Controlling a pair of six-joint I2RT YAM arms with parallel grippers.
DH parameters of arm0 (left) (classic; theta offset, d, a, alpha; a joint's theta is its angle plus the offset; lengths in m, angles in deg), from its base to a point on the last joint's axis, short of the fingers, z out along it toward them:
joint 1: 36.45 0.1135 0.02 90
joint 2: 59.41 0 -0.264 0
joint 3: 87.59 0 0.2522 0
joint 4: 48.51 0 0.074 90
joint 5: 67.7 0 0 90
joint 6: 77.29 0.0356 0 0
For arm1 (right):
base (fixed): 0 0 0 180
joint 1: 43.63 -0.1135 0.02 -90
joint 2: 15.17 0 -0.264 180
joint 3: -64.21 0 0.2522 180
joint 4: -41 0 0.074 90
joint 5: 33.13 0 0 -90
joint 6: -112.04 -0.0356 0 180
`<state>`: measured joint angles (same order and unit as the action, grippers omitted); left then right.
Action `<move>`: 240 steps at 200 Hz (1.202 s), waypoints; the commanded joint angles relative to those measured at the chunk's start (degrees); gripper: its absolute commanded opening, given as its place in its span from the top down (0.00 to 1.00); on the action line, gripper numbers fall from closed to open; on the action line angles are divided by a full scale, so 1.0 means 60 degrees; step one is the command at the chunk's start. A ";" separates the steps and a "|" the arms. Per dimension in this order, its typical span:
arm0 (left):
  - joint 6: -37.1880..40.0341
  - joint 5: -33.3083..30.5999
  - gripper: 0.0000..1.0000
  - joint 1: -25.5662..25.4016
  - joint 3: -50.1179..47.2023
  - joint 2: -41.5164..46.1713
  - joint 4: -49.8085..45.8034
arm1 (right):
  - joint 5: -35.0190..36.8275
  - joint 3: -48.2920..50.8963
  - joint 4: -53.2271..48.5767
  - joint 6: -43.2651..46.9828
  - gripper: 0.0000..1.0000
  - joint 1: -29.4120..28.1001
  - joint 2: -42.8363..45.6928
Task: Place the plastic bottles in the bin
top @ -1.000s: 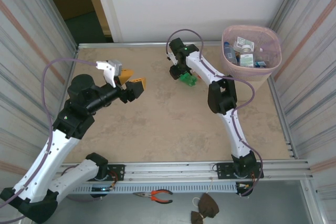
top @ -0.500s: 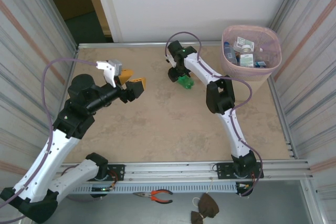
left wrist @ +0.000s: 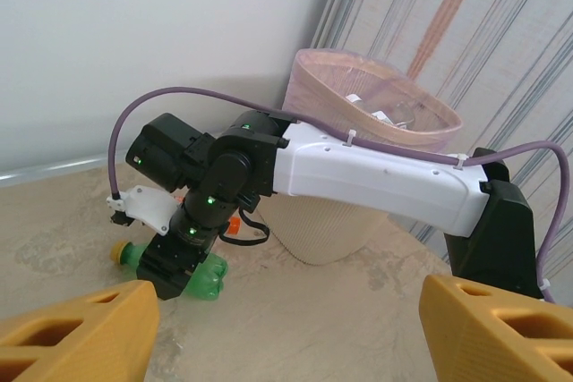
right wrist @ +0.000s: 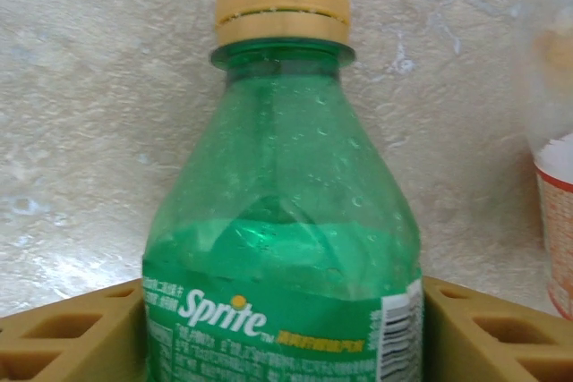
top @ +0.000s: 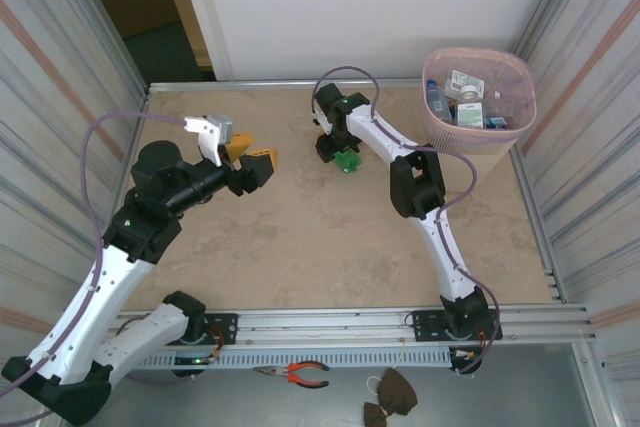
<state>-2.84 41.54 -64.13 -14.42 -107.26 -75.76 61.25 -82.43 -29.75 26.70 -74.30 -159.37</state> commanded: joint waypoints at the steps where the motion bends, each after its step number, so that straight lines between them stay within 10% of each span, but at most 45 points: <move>1: -0.0184 0.0073 0.23 0.0098 -0.0117 0.0115 0.0138 | -0.0071 -0.0001 -0.0137 -0.0159 0.36 -0.0027 0.0094; 240: -0.0456 0.0458 0.23 0.0170 -0.0403 -0.0359 0.1177 | -0.1651 0.0040 -0.0681 -0.0747 0.39 0.2099 0.6602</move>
<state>-4.70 43.31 -63.76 -15.79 -109.40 -71.39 53.69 -82.02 -32.46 23.84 -64.62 -124.34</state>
